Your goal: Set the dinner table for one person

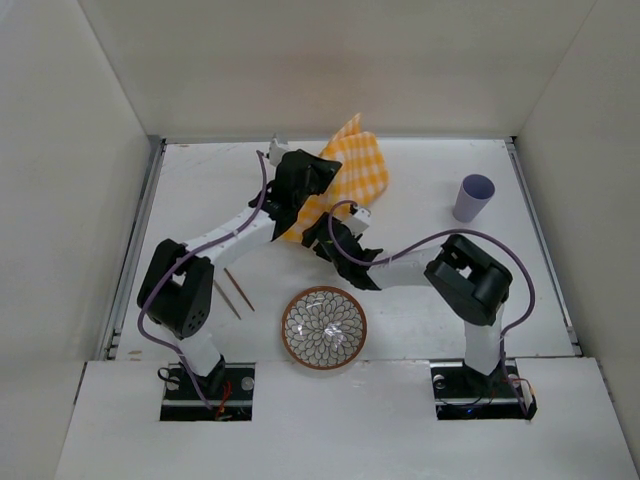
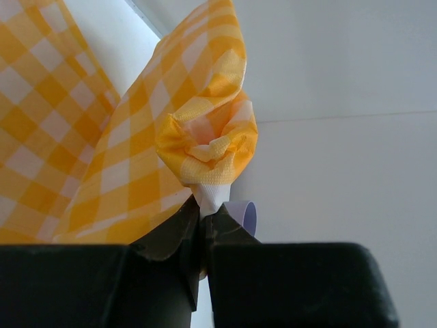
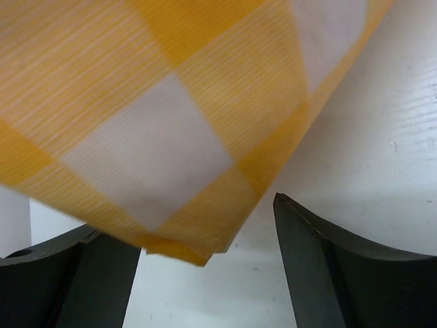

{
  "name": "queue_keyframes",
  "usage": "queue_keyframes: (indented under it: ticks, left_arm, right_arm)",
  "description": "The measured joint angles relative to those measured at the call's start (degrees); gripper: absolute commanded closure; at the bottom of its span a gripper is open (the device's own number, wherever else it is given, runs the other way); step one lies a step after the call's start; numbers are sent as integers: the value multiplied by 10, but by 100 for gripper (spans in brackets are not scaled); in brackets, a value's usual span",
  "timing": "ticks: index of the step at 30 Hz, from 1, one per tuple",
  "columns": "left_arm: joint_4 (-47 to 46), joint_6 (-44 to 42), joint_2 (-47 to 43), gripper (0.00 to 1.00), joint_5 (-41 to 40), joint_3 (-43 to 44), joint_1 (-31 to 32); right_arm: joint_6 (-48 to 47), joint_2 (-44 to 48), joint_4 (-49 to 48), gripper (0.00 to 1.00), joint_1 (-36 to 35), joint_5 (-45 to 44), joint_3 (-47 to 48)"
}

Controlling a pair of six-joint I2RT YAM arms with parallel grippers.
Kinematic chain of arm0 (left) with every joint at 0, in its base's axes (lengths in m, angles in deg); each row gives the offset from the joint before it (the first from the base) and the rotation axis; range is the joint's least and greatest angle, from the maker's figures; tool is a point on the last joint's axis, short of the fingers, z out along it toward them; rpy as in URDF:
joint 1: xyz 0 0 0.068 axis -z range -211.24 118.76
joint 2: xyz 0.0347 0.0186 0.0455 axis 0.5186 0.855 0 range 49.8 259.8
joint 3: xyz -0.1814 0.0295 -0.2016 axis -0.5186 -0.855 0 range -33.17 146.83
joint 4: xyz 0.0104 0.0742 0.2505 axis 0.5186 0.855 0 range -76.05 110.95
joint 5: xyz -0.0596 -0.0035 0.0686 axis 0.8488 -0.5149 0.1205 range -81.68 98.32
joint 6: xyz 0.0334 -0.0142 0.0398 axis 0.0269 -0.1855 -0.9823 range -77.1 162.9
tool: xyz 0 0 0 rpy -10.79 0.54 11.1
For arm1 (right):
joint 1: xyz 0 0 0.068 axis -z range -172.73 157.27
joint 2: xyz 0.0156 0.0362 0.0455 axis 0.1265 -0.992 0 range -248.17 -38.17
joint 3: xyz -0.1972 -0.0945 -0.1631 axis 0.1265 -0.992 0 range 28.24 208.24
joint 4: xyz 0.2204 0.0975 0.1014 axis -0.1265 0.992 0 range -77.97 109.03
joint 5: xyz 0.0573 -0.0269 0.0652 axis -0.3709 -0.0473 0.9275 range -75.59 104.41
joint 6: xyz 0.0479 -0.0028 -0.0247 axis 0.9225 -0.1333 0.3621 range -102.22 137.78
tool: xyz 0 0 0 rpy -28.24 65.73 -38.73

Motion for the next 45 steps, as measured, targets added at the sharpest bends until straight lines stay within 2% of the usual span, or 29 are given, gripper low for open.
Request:
queue_keyframes:
  ticks: [5, 8, 11, 14, 21, 24, 27, 32, 35, 40, 43, 45]
  left_arm:
    - [0, 2, 0, 99, -2, 0, 6]
    - [-1, 2, -1, 99, -3, 0, 7]
    - [-1, 2, -8, 99, -4, -4, 7]
    - [-1, 2, -24, 99, -4, -12, 2]
    - [1, 0, -60, 99, -2, -24, -29]
    - [4, -1, -63, 99, -1, -31, -38]
    - [6, -1, -63, 99, 0, -34, -46]
    - [1, -1, -63, 99, 3, -34, -72]
    - [9, 1, -47, 100, 12, -3, -98]
    - [23, 17, 2, 100, 75, 106, -117]
    - [3, 21, -17, 100, 99, 108, -116]
    - [-35, 26, -60, 100, 108, 59, -117]
  right_arm:
    - [-6, -5, -1, 21, -13, 0, 15]
    - [2, -16, 0, 30, -16, 2, 36]
    - [14, -29, 11, 32, -15, 2, 57]
    - [21, -48, 24, 43, -14, 2, 84]
    - [35, -56, 41, 75, -12, -9, 90]
    - [30, -45, 41, 84, -10, -23, 72]
    - [7, -17, 48, 88, -7, -36, 46]
    - [-64, 82, 68, 91, 11, -61, -10]
    - [-138, 167, 77, 91, 64, -60, -20]
    - [-294, 268, 92, 92, 173, -23, 58]
    - [-410, 307, 103, 91, 184, 8, 111]
    - [-480, 329, 101, 90, 172, 21, 114]
